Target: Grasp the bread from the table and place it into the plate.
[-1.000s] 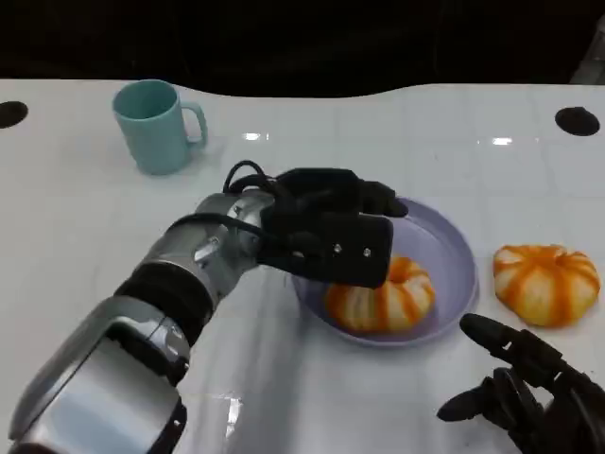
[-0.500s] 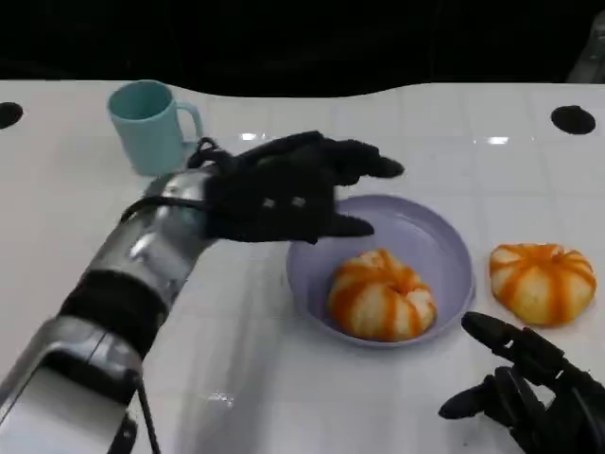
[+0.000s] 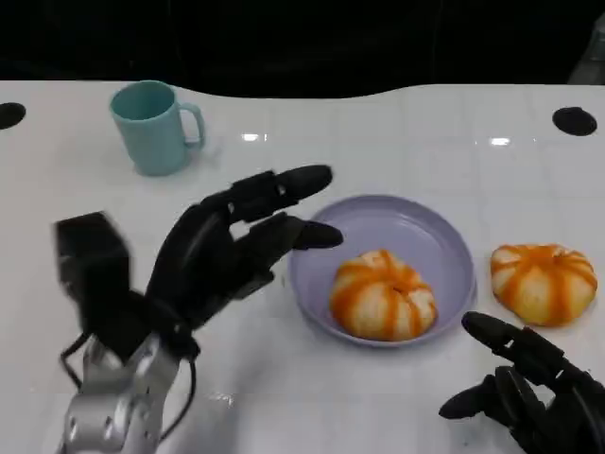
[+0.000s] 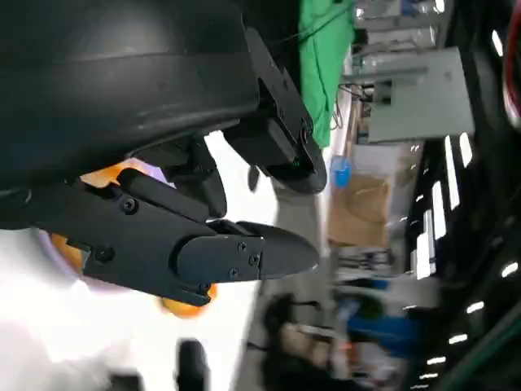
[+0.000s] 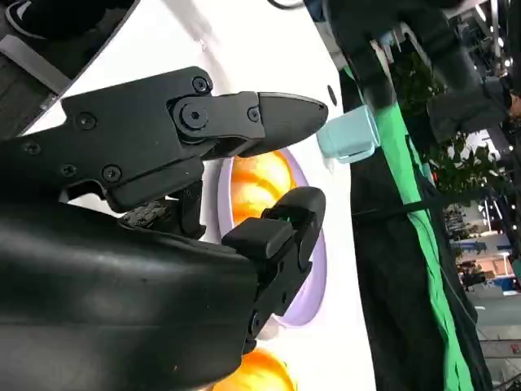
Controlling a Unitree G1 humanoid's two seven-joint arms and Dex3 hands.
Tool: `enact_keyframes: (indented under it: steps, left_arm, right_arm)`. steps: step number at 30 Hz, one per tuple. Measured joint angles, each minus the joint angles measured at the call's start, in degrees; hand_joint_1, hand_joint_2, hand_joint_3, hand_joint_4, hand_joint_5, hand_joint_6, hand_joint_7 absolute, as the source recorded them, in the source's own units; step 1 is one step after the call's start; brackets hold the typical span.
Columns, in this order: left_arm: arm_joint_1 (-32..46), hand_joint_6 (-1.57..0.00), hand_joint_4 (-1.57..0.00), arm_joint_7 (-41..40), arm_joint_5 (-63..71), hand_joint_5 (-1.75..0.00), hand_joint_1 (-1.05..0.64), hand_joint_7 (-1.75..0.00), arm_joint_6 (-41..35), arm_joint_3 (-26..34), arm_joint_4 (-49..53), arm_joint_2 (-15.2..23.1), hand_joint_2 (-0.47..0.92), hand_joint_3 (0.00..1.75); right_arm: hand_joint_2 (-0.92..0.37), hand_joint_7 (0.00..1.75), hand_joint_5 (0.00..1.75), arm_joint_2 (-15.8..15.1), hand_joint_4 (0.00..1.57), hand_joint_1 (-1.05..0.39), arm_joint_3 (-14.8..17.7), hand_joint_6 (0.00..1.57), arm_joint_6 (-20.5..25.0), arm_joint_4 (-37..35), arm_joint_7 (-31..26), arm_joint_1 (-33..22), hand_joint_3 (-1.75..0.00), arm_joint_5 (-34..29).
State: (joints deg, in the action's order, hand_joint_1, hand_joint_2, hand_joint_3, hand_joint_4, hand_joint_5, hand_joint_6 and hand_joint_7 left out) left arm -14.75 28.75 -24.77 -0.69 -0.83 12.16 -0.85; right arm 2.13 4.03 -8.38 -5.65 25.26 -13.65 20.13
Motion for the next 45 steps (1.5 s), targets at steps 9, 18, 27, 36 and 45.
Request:
enact_keyframes:
  steps: [9, 18, 27, 36, 45]
  left_arm:
    - [9.0, -0.55, -0.60, -3.8, -9.7, -1.70, -0.56, -1.32, -16.4, 3.9, -13.8, -0.4, 0.92, 0.54]
    - [19.4, -0.53, -0.70, -6.0, -14.1, -1.75, -0.55, -1.64, -20.9, 6.4, -18.6, -2.3, 0.92, 0.53]
    - [23.9, -0.50, -0.68, -8.7, -13.3, -1.75, -0.52, -1.66, -20.8, 6.7, -20.6, -3.5, 0.92, 0.50]
    - [25.0, -0.49, -0.68, -9.9, -12.2, -1.75, -0.51, -1.66, -20.8, 6.8, -20.8, -3.9, 0.92, 0.50]
    - [24.1, -0.50, -0.68, -10.8, -12.0, -1.75, -0.51, -1.68, -20.9, 7.3, -20.4, -3.9, 0.92, 0.47]
  right_arm:
    - [-0.92, 0.37, 1.12, -0.2, 0.73, -0.75, -0.1, 0.93, 0.1, 0.1, -0.1, -0.1, -0.34, 0.0]
    - [-0.92, 0.37, 1.11, -0.5, 0.73, -0.75, -0.2, 0.93, 0.9, 1.8, -0.8, -0.8, -0.34, -0.3]
    - [-0.92, 0.37, 1.11, -0.5, 0.73, -0.75, -0.2, 0.93, 1.4, 2.4, -0.8, -1.4, -0.34, -0.2]
    - [-0.92, 0.36, 1.11, -0.5, 0.73, -0.75, -0.3, 0.93, 1.4, 2.5, -0.9, -1.4, -0.34, -0.3]
    - [-0.92, 0.36, 1.11, -0.5, 0.72, -0.75, -0.3, 0.93, 1.2, 2.3, -0.7, -1.3, -0.35, -0.4]
